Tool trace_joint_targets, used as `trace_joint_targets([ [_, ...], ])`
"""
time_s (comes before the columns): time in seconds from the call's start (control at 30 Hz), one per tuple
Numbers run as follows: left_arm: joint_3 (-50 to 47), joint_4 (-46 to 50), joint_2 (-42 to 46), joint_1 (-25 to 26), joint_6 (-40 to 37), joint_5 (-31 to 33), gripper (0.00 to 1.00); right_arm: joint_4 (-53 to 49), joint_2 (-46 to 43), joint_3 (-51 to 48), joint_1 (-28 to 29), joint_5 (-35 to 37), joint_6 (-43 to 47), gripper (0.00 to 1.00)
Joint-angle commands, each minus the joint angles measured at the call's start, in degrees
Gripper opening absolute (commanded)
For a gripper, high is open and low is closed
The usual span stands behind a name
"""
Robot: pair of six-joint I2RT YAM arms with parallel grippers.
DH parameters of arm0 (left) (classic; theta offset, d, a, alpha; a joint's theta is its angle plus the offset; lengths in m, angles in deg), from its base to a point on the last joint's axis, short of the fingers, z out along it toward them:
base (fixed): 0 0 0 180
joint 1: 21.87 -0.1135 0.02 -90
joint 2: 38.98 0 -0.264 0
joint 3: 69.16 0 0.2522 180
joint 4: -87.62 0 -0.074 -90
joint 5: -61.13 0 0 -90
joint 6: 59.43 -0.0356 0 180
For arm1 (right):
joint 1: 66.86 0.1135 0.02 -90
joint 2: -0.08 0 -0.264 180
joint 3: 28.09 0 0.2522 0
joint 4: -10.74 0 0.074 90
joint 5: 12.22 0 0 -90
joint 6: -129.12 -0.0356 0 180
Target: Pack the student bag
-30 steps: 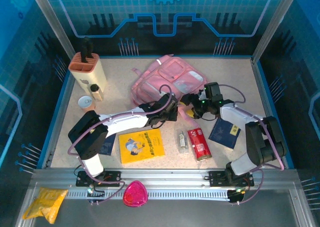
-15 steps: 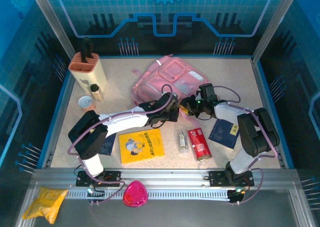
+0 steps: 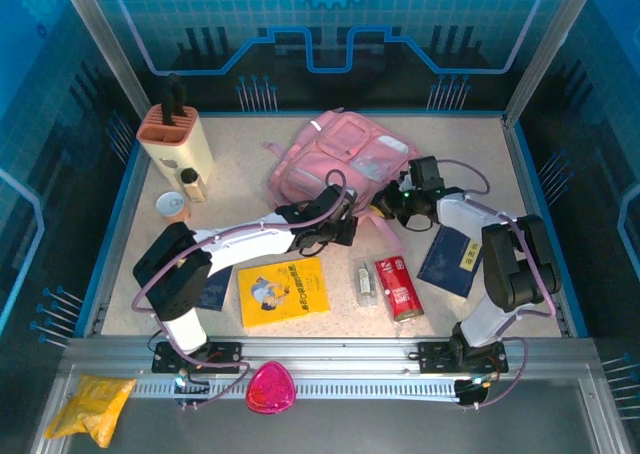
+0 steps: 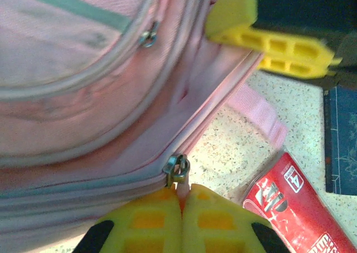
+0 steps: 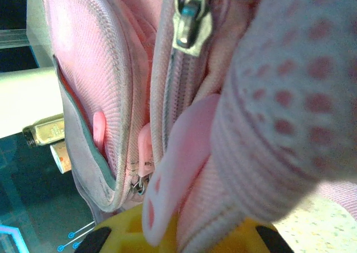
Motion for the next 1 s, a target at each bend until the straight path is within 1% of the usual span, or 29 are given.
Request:
trace_joint_targets([
  [0.0, -5.42, 6.21, 4.65, -2.74, 1.02, -2.12, 0.00, -1.82, 0.42, 5.34, -4.35, 5.05, 5.85, 0.00],
  [0.13, -8.36, 4.91, 5.96, -4.08, 2.51, -4.17, 0.00, -4.33, 1.16, 8.20, -5.15, 5.71, 8.71, 0.00],
  [0.27, -7.24, 4.98, 5.59, -4.14, 1.94, -4.86, 0.00, -4.95, 2.79, 10.93, -5.59, 7.06, 9.69, 0.00],
  [0.3, -6.57, 4.63, 5.16, -4.10, 2.19, -5.45, 0.00, -5.21, 3.58, 12.00, -5.73, 7.68, 9.82, 0.03],
  [0.4, -3.49, 2.89, 3.18, -4.17, 4.02, -7.67, 0.00, -6.34, 7.04, 15.99, -5.80, 7.62, 9.82, 0.14],
  [0.47, -1.60, 2.15, 1.51, -4.07, 7.08, -7.84, 0.00, -6.83, 8.22, 17.49, -5.69, 6.70, 9.72, 0.18],
  [0.5, -0.82, 1.47, 0.79, -4.04, 8.63, -8.08, 0.00, -7.11, 8.06, 17.55, -5.72, 6.46, 9.63, 0.21],
  [0.53, -0.10, 0.81, 0.09, -4.02, 9.58, -8.70, 0.00, -7.13, 7.29, 17.14, -5.60, 6.29, 9.76, 0.28],
  [0.57, 0.58, 0.08, -0.45, -3.94, 10.21, -9.17, 0.00, -7.24, 6.09, 16.17, -5.49, 6.44, 10.04, 0.35],
  [0.67, 3.29, 0.37, -2.44, -3.56, 10.08, -9.55, 0.00, -8.48, 1.88, 12.43, -5.33, 6.06, 10.53, 0.50],
  [0.77, 6.90, 4.16, -4.07, -2.85, 8.92, -8.45, 0.00, -8.41, -2.19, 7.34, -5.33, 3.25, 9.28, 0.62],
  [0.87, 8.61, 5.94, -4.58, -2.01, 7.39, -8.08, 0.00, -8.61, -5.46, 3.27, -4.71, 1.55, 7.21, 0.70],
  [0.97, 9.29, 6.05, -4.86, -1.20, 6.82, -7.47, 0.00, -5.66, -7.32, -1.02, -2.46, -0.14, 3.36, 0.74],
])
